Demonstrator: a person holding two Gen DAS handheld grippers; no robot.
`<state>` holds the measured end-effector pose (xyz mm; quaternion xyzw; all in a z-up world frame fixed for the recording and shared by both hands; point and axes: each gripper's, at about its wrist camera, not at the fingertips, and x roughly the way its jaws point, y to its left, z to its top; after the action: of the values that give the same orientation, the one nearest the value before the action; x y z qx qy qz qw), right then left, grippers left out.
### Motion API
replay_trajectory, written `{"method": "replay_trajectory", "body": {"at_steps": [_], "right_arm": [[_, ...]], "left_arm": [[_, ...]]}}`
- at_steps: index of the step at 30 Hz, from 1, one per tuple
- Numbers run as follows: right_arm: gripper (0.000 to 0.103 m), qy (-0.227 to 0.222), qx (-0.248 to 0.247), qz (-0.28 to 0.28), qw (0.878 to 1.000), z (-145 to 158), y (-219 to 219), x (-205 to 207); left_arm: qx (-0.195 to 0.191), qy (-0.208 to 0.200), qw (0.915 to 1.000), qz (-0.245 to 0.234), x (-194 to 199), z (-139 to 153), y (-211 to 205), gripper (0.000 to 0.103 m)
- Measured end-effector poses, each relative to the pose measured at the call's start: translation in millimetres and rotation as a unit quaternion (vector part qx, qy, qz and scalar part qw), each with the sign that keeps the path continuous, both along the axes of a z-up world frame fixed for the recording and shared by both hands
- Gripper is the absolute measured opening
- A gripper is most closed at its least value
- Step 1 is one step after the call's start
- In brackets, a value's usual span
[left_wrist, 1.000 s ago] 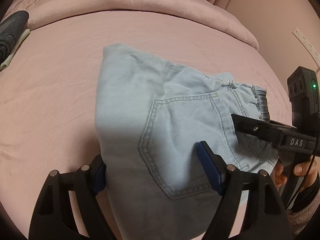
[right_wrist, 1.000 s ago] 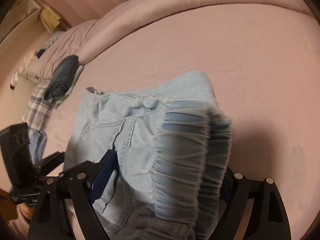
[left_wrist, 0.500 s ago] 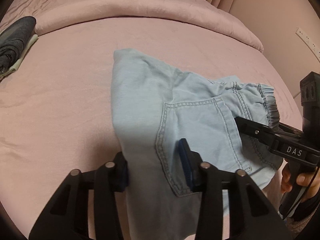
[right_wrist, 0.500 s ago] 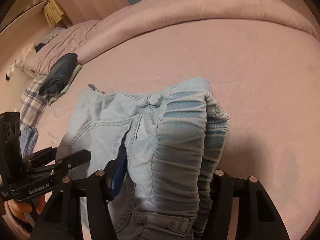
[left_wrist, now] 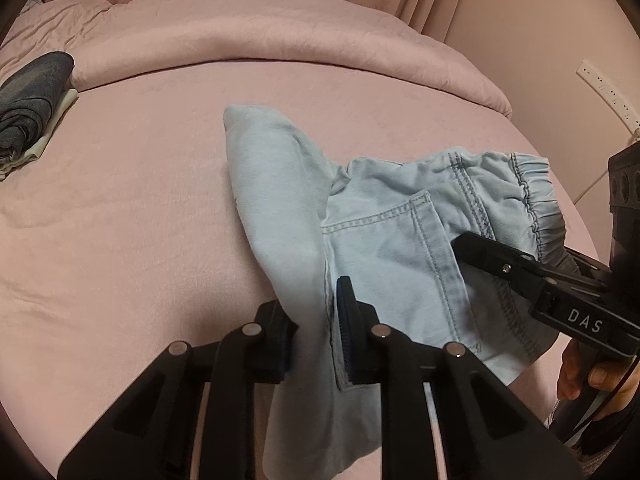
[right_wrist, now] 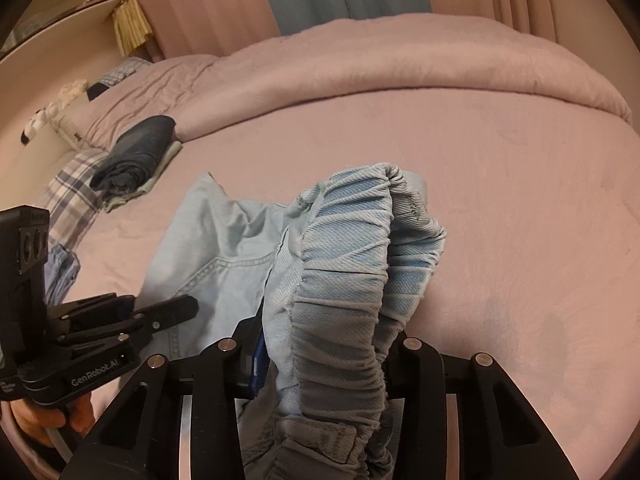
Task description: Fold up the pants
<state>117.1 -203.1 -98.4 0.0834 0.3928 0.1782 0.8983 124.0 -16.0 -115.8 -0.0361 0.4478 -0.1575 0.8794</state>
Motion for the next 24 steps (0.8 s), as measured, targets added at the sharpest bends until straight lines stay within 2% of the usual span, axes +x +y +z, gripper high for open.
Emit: {"method": "replay_trajectory", "body": {"at_steps": [14,24], "right_arm": [[0.042,-0.028,0.005,0.026,0.999,23.6,26.3,-12.0],[0.042,-0.048,-0.002,0.054,0.997,37.9,61.0,1.3]], "left_arm": [[-0.002,-0.027,0.9994,0.024,-17.7,25.2,22.3,0.018],[0.004,-0.040,0.9980,0.050,-8.2,34.5,49.6,0.018]]}}
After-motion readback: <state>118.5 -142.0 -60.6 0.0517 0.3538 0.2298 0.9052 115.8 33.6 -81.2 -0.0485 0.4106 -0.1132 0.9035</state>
